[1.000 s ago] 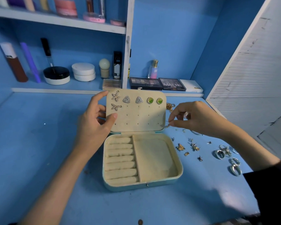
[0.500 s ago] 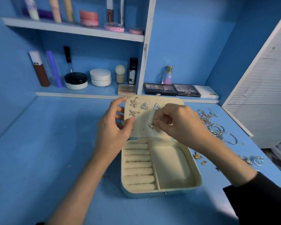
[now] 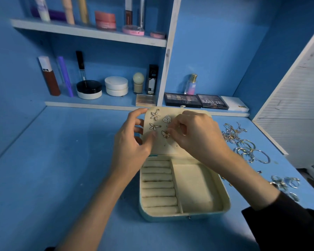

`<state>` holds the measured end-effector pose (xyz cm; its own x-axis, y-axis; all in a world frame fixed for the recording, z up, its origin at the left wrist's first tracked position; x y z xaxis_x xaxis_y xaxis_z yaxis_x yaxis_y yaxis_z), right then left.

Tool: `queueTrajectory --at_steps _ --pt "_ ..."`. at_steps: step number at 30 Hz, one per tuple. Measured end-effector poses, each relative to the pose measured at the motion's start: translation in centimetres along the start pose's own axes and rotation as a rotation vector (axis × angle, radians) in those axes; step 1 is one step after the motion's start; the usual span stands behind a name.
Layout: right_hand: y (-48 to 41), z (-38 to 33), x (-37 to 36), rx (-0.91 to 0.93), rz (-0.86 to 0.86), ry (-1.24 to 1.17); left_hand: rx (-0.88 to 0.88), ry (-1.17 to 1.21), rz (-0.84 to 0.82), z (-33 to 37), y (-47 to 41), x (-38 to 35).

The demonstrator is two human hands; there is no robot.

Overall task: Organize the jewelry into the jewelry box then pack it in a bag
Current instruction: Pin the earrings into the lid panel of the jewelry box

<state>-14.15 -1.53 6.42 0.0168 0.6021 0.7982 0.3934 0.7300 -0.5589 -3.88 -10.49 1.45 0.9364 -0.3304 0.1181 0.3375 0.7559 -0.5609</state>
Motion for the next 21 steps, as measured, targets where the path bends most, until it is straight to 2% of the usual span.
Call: queueTrajectory --at_steps 4,9,12,21 --pt "0.2 0.0 0.4 -0.018 0.062 0.010 -0.014 0.005 0.011 0.6 0.1 0.1" --pt "1.6 -0.4 1.8 -0.006 0.322 -0.025 -0.032 -0.005 0.044 1.3 0.3 0.2" --pt "2.5 0.0 2.1 -0.030 0.418 -0.107 -0.068 -0.044 0.054 1.8 0.5 0.2" --pt "4.0 1.3 1.6 -0.094 0.455 -0.335 -0.166 -0.114 0.067 2.5 0.8 -0.1"
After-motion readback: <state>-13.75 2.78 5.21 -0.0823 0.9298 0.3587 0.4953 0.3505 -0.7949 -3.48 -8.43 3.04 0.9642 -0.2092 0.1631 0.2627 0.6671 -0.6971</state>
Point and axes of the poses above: each hand's wrist, its own y-axis away from the middle knuckle, its own x-axis out of the back of the hand, z = x × y, the point moved 10 cm from there along -y, towards the middle knuckle, and after that the axes turned 10 degrees about z, right-handed, at the moved point
